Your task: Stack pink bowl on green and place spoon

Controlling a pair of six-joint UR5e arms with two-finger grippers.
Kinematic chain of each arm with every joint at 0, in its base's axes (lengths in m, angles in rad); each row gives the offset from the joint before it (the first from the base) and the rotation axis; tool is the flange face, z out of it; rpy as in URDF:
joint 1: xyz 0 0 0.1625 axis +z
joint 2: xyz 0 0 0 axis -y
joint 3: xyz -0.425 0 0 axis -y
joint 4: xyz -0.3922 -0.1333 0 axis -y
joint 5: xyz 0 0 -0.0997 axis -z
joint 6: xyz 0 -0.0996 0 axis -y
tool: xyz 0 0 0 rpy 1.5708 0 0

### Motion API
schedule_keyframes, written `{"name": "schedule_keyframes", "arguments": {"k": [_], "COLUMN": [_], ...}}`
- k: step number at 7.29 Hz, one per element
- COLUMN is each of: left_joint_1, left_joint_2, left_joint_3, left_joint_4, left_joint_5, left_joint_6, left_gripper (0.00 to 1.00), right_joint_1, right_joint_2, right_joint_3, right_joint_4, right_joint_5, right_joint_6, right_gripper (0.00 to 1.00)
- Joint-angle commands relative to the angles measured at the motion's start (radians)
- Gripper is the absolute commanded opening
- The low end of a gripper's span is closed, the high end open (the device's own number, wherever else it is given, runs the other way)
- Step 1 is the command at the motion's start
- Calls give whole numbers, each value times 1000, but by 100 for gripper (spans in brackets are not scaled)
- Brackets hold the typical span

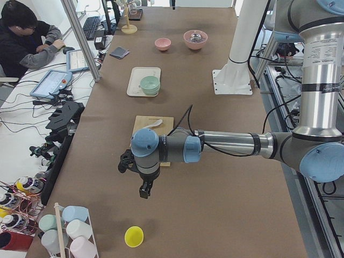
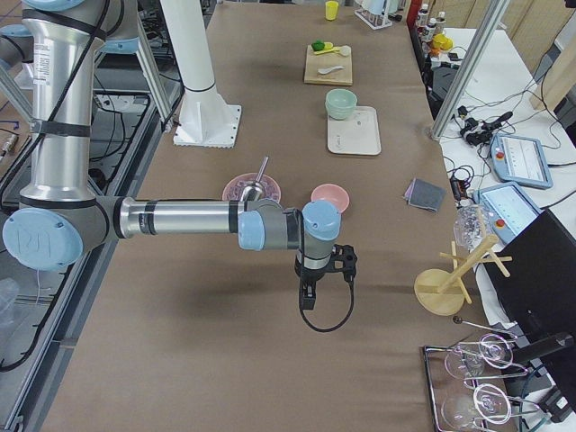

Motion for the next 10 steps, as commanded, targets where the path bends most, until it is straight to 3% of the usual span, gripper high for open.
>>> {"name": "schedule_keyframes", "arguments": {"k": [1, 4, 5, 6, 7, 8, 9, 10], "left_joint_1": [0, 0, 2, 2, 2, 3, 18, 23], "left_joint_2": [0, -11, -26, -31, -31, -34, -96, -125], "left_joint_3": [-11, -37, -47, -52, -54, -43, 15, 58], "left_joint_4": [0, -2, -27, -69, -154, -284, -416, -435], "left_joint_5": [0, -1, -3, -10, -10, -10, -4, -9], "left_joint_6": [-2, 0, -11, -9, -9, -11, -26, -76], "left_gripper": [99, 99, 99, 99, 99, 99, 99, 99], "right_joint_1": [0, 0, 0, 0, 0, 0, 2, 0], "right_joint_2": [0, 20, 49, 51, 45, 25, 9, -26], "right_joint_3": [2, 11, 28, 23, 14, 0, -12, -30], "right_joint_4": [0, 2, 46, 162, 301, 369, 402, 432], "right_joint_5": [0, -2, -11, -12, -15, -21, -23, -20], "right_joint_6": [1, -3, -5, 3, 8, 9, 6, 0], "right_gripper": [100, 100, 100, 100, 100, 100, 100, 100]}}
